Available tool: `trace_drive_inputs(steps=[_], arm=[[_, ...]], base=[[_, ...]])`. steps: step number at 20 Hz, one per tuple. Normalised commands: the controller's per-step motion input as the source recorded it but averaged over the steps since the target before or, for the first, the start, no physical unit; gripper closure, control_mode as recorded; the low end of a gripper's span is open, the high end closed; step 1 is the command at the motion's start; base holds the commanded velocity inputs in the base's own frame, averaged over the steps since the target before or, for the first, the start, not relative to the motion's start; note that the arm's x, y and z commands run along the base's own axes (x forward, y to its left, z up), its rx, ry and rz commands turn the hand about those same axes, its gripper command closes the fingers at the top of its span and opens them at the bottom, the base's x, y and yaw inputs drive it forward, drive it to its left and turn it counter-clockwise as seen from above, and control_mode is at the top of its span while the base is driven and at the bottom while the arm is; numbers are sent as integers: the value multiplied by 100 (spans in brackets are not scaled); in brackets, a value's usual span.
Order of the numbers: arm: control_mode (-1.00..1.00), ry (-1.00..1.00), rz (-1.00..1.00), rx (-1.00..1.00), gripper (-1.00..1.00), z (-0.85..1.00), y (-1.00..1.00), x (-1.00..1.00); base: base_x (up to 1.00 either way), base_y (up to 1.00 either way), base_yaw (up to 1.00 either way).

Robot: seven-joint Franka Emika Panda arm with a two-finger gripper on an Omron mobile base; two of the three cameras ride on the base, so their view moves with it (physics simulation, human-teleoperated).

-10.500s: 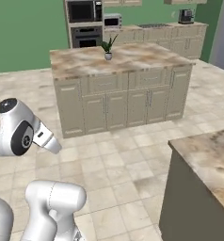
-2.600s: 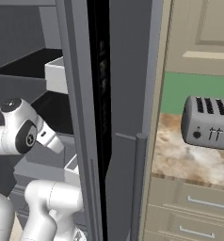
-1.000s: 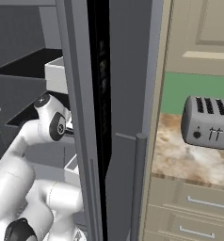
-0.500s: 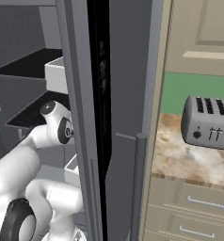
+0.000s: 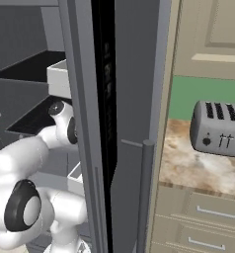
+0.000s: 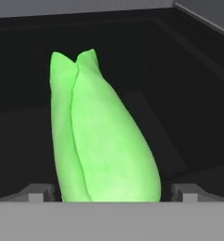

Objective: Take the cheese, fish, and corn from the fridge and place them on the plate on the dining counter to create an appetizer plate.

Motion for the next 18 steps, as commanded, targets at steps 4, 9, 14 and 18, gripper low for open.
trace_drive_inputs(steps=[4, 9, 14, 18], arm=[[-100, 0, 0, 0, -100, 10, 0, 20], [-100, 0, 0, 0, -100, -15, 0, 53], [-100, 0, 0, 0, -100, -48, 0, 61], [-100, 0, 0, -3, -100, -79, 1, 20]], base=[[0, 0, 0], [0, 0, 0], [0, 0, 0], [0, 0, 0]])
